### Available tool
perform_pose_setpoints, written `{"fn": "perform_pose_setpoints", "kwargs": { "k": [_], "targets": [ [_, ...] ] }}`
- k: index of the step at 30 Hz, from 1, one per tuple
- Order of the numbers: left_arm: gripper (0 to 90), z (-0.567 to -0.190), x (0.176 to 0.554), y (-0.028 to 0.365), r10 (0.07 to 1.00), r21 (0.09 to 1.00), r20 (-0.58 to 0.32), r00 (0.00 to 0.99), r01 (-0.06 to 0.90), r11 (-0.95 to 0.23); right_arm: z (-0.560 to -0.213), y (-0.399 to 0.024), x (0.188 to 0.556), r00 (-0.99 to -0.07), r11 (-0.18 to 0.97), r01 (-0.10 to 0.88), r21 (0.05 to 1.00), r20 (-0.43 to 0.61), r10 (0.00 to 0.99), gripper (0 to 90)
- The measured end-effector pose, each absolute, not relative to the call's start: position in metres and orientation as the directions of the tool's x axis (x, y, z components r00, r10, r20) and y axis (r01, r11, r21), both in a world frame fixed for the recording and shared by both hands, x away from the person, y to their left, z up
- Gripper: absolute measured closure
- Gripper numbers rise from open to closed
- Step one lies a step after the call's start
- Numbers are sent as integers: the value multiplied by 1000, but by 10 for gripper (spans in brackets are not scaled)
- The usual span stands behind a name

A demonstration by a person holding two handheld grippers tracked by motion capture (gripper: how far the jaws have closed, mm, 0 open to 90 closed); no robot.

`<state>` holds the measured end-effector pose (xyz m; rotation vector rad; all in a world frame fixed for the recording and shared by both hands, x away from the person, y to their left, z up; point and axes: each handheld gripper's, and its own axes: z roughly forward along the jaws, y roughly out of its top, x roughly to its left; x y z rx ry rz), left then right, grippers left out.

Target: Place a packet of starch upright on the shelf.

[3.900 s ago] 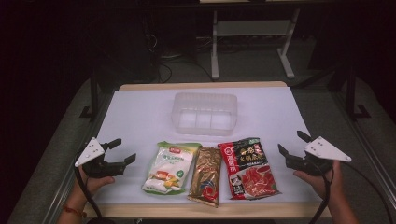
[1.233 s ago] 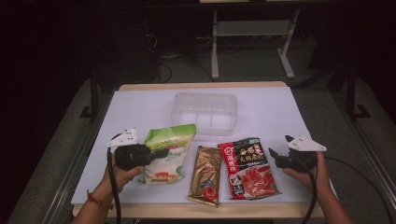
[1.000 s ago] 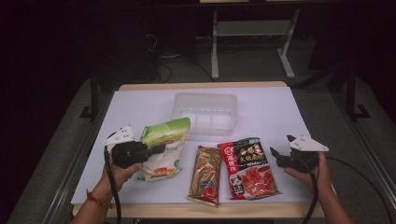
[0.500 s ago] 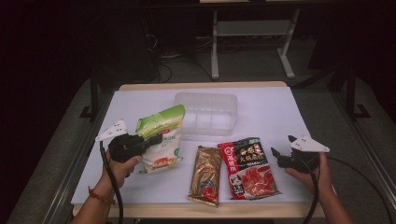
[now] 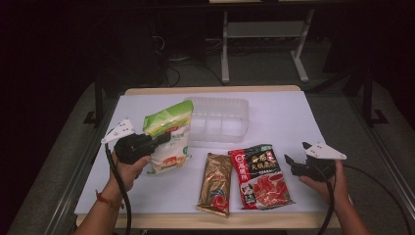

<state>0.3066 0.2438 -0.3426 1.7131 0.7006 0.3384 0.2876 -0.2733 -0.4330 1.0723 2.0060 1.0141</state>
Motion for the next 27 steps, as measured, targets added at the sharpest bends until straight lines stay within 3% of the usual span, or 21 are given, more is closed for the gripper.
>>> {"fn": "perform_pose_setpoints", "kwargs": {
  "k": [27],
  "targets": [
    [859,-303,349,225,654,974,-125,746,219,-63,-434,-275,287,-463,332,372,867,-137,876,235]
  ]
}}
